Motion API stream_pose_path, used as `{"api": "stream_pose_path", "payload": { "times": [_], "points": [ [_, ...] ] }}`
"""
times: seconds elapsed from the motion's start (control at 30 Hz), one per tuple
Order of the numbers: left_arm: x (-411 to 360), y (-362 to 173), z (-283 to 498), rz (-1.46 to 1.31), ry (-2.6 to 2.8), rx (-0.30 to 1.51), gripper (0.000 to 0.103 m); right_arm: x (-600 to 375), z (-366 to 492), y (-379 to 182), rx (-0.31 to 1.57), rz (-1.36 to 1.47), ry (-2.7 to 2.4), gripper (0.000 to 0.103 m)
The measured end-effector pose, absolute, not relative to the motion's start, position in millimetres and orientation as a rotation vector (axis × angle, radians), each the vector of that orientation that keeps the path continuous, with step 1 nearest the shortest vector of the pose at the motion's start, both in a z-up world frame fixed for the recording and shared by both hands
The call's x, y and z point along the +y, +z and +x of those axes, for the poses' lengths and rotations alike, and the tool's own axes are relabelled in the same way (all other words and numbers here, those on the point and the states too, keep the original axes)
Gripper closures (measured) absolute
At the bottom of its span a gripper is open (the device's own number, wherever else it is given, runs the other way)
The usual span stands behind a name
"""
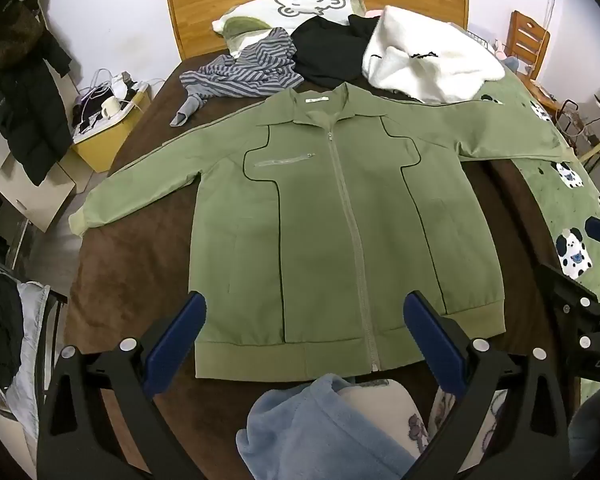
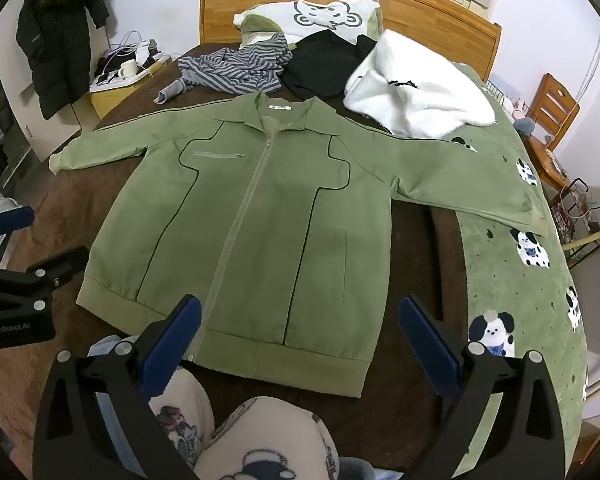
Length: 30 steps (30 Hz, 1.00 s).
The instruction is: Fold large clothes
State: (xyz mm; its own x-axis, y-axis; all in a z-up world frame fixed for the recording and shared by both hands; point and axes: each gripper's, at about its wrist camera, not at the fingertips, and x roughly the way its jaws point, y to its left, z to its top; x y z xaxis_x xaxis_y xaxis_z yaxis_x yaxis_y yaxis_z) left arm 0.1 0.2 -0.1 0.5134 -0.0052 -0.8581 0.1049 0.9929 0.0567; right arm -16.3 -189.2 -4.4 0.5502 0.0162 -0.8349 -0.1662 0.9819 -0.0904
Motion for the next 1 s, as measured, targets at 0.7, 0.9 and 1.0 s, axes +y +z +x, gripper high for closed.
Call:
{"api": "stream_pose_path", "payload": {
  "times": [0.7, 0.9, 1.0],
  "points": [
    [3.5, -2.8, -1.7, 0.115, -0.066, 1.029, 0.006, -184.0, -21.4, -2.9, 0.98, -0.178, 0.115, 0.006],
    [3.6, 0.9, -2.7, 0.111, -0.061, 1.021, 0.006, -183.0, -20.3, -1.4, 0.974, -0.168, 0.112, 0.006],
    [2.3, 1.5, -1.9, 0.116, -0.062, 1.017, 0.006, -183.7, -17.6, 0.1, 0.974, -0.169, 0.112, 0.006]
  ]
}}
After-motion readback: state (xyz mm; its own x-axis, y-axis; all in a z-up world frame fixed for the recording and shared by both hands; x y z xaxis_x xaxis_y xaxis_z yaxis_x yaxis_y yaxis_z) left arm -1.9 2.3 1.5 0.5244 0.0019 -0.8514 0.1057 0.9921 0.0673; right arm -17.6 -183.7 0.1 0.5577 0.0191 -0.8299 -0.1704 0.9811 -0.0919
